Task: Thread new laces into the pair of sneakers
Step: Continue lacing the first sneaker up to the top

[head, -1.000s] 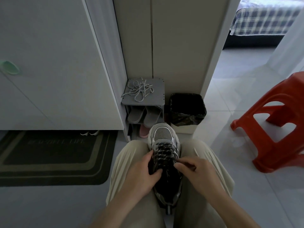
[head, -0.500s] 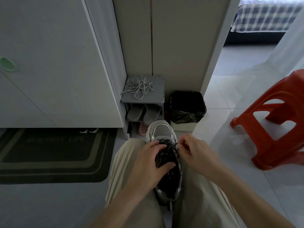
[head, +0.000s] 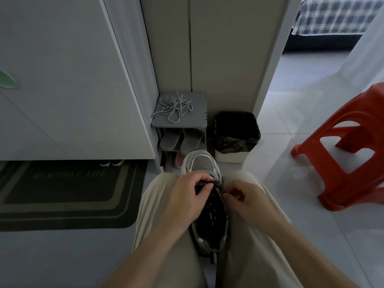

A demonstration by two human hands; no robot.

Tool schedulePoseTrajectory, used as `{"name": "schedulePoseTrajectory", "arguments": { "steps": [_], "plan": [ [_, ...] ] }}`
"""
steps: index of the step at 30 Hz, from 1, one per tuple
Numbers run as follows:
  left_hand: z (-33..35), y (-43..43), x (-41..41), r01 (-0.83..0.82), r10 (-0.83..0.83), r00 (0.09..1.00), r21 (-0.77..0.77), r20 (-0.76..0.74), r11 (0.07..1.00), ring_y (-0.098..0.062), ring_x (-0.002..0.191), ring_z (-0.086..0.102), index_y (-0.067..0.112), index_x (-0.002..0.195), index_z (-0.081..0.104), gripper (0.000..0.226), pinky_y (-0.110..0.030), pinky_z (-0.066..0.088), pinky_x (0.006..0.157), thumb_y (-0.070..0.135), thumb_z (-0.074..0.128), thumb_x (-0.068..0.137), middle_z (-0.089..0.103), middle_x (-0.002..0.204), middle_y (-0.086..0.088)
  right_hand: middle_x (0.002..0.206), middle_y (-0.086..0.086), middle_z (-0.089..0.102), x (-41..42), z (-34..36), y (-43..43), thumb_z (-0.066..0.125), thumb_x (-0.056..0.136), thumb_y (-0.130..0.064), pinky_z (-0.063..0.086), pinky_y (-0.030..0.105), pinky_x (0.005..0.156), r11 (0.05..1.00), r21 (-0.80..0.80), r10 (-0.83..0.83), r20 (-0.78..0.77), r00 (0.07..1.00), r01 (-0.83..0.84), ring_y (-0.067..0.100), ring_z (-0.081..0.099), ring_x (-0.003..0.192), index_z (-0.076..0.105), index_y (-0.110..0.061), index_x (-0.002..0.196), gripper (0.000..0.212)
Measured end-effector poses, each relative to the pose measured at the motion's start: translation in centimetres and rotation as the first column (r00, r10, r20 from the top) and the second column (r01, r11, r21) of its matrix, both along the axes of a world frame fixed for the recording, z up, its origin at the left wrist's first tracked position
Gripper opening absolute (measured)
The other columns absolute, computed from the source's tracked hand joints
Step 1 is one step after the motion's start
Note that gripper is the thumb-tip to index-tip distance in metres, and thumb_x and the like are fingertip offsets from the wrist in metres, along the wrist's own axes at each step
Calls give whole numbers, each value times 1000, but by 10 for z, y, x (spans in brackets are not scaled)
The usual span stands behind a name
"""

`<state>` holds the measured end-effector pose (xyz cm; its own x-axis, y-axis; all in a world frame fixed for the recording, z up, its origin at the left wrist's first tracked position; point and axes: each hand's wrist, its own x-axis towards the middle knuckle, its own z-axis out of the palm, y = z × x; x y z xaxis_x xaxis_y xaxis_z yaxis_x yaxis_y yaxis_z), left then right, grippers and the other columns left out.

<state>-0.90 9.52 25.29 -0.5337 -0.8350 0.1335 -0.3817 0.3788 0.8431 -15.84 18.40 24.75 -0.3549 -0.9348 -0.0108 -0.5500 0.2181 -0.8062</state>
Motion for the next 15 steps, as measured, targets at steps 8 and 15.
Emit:
{"name": "schedulePoseTrajectory", "arguments": {
  "steps": [8, 15],
  "plan": [
    [-17, 7, 8, -16, 21, 996, -59, 89, 998, 4, 107, 51, 26, 96, 65, 16, -7, 35, 91, 21, 71, 81, 59, 108, 19, 69, -3, 67, -9, 10, -11, 54, 86, -39, 53, 43, 67, 995, -74, -73, 7, 997, 73, 16, 64, 67, 56, -30, 81, 11],
    [-22, 5, 7, -24, 26, 999, -38, 43, 999, 4, 110, 51, 29, 93, 63, 19, -13, 39, 97, 14, 68, 83, 57, 110, 21, 63, -4, 64, 2, -1, 6, 74, 78, -32, 44, 22, 55, 998, 57, 10, 40, 999, -13, 6, 57, 57, 64, -24, 67, 17]
  ]
}}
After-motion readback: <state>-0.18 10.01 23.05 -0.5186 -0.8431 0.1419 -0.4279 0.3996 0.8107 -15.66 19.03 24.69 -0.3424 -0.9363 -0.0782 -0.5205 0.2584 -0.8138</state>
